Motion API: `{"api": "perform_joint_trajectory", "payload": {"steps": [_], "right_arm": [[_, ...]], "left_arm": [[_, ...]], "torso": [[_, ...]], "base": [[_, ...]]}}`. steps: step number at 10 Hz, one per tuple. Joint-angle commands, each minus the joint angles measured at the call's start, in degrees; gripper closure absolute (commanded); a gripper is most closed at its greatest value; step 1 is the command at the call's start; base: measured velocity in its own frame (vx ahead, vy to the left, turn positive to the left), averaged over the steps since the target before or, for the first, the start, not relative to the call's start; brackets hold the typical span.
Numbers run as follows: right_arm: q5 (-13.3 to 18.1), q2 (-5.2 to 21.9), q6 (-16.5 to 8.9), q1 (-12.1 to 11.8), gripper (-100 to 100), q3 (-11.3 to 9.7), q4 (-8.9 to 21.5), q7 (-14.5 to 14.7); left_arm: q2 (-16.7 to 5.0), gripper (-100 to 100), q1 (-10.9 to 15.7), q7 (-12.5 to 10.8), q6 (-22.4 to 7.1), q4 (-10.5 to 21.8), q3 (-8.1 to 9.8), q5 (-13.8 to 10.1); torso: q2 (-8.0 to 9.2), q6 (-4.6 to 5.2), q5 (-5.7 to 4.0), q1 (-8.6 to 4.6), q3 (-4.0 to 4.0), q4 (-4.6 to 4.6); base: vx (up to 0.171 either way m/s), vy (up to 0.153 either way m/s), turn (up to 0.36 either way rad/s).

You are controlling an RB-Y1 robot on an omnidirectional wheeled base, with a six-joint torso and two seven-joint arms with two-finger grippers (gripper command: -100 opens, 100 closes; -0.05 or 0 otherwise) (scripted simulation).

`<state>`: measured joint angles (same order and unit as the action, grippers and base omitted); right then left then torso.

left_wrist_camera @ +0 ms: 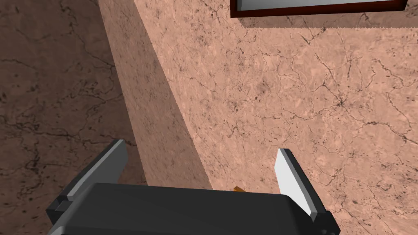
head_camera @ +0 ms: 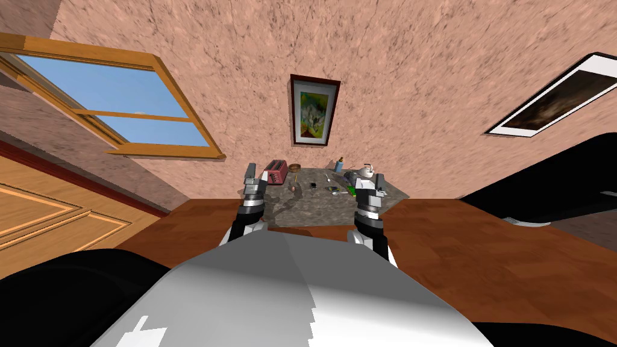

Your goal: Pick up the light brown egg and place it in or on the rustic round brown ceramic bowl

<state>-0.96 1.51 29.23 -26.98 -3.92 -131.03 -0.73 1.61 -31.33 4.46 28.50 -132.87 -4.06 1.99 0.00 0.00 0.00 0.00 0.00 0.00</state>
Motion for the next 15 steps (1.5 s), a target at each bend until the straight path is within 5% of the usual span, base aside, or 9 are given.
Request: {"api": "perform_joint_trajectory", "payload": {"steps": [1, 4, 15], "right_arm": [[0.0, 0.0, 0.0, 0.0, 0, 0.0, 0.0, 0.0], [0.0, 0.0, 0.0, 0.0, 0, 0.0, 0.0, 0.0], [0.0, 0.01, 0.0, -0.01, 0, 0.01, 0.0, 0.0]], "left_arm": [[-2.33, -100, 0.32, -0.1, -1.32, 0.22, 0.45, -0.18], [-7.01, -100, 1.54, -0.63, -5.7, 0.97, 2.25, -0.94], [-12.0, -100, 4.7, -2.52, -21.08, 3.0, 7.54, -3.31]], "torso": [[0.0, 0.0, 0.0, 0.0, 0.0, 0.0], [-0.1, 0.0, 0.03, 0.15, -0.05, -0.02], [-0.11, -0.01, 0.06, 0.27, -0.07, -0.03]], "base": [[0.008, 0.009, 0.017], [0.023, 0.036, 0.034], [0.02, 0.047, 0.027]]}}
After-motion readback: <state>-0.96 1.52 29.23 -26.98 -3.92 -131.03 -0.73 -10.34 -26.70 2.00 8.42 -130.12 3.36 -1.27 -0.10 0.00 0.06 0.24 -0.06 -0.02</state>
